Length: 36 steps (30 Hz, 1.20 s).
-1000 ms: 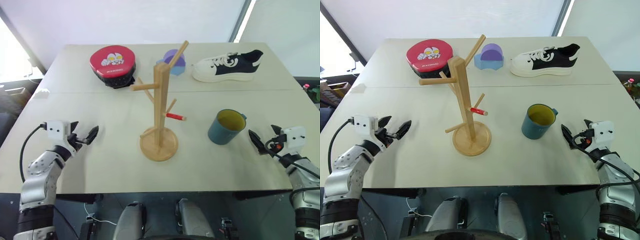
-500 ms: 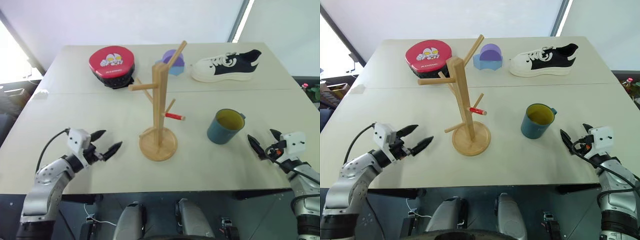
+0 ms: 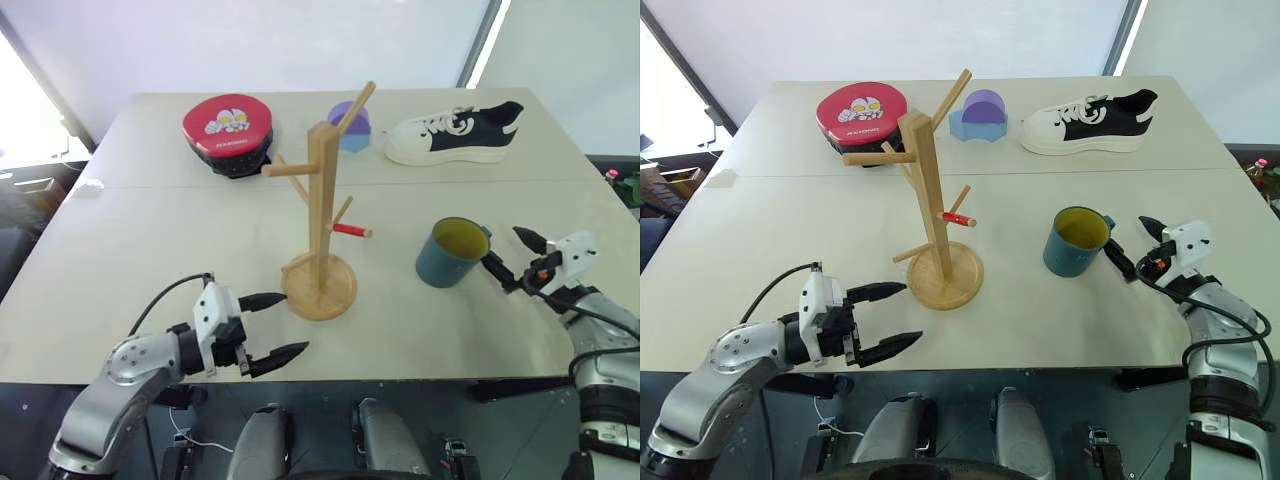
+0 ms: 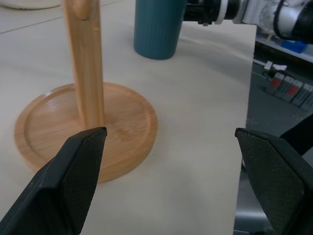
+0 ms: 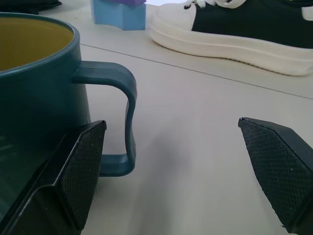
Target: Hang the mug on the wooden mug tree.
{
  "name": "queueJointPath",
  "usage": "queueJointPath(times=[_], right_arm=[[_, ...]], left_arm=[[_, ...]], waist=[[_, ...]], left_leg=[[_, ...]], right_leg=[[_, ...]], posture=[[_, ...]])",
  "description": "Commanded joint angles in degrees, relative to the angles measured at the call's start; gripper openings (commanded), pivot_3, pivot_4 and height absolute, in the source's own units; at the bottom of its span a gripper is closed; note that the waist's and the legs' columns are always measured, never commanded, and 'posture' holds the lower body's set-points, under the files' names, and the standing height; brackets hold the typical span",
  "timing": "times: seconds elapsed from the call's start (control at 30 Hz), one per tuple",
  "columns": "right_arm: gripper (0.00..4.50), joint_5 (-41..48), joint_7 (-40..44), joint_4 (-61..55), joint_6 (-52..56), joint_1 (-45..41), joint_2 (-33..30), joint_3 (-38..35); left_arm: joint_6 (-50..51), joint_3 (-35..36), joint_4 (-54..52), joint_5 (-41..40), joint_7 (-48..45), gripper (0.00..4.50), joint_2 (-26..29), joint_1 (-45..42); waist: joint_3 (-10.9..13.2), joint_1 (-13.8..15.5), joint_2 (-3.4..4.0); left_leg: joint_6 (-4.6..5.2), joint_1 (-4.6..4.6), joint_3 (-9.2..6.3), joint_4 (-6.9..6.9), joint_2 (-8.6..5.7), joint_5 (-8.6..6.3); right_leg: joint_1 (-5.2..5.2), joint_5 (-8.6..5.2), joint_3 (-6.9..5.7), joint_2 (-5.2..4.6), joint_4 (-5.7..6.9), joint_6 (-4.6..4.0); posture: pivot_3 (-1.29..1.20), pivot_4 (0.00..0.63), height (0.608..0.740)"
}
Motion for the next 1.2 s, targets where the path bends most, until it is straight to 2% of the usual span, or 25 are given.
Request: queueJointPath(times=[0.03,0.63,0.73,0.8,0.97,1.2], right_arm=[[4.49,0.92,2.15,1.00,-1.08,-1.88,-1.59,-0.34],[4.49,-0.66,10.83,16.13,-3.14,-13.66,-1.59,3.45],[3.65,-0.59,12.34,17.87,-2.87,-15.09,-1.23,3.90],[2.71,-0.45,13.51,18.62,-2.47,-15.63,-1.04,4.17],[0.03,-0.12,14.53,18.91,-2.35,-15.77,-0.81,4.18],[0.03,1.70,12.82,10.99,-2.01,-10.63,-0.85,2.63]], left_arm=[[-0.83,0.00,-1.13,-0.07,-0.43,4.50,0.53,0.49],[-4.77,-0.57,1.72,1.66,-1.82,4.50,-0.08,1.35],[-4.66,-0.39,1.42,1.62,-1.46,4.50,-0.01,1.43],[-4.53,-0.03,1.19,1.54,-1.23,4.50,0.14,1.66],[-4.32,0.48,0.82,1.55,-0.70,4.50,0.38,1.89],[-3.96,0.93,0.30,1.18,-0.32,4.50,0.72,2.05]], waist=[[0.00,-0.02,0.00],[0.00,-0.14,0.01],[0.00,-0.13,0.01],[0.00,-0.14,0.01],[0.01,-0.12,0.01],[0.01,-0.02,0.00]], left_leg=[[0.00,0.02,0.00,0.02,0.00,0.00],[0.01,0.08,0.07,0.10,0.05,0.00],[0.01,0.08,0.07,0.10,0.05,0.00],[0.01,0.08,0.07,0.10,0.05,0.00],[0.01,0.07,0.07,0.10,0.04,0.00],[0.00,0.06,0.06,0.11,0.04,0.00]], right_leg=[[0.00,0.00,0.00,0.01,0.05,0.00],[-0.02,-0.01,0.10,0.13,0.19,-0.02],[-0.02,-0.01,0.12,0.10,0.19,-0.02],[-0.03,-0.01,0.12,0.09,0.19,-0.02],[-0.03,-0.01,0.12,0.04,0.18,-0.02],[-0.02,-0.01,0.11,0.01,0.18,-0.02]], posture=[[0.00,0.150,0.735],[0.00,0.150,0.735],[0.00,0.150,0.735],[0.00,0.150,0.735],[0.00,0.150,0.735],[0.00,0.150,0.735]])
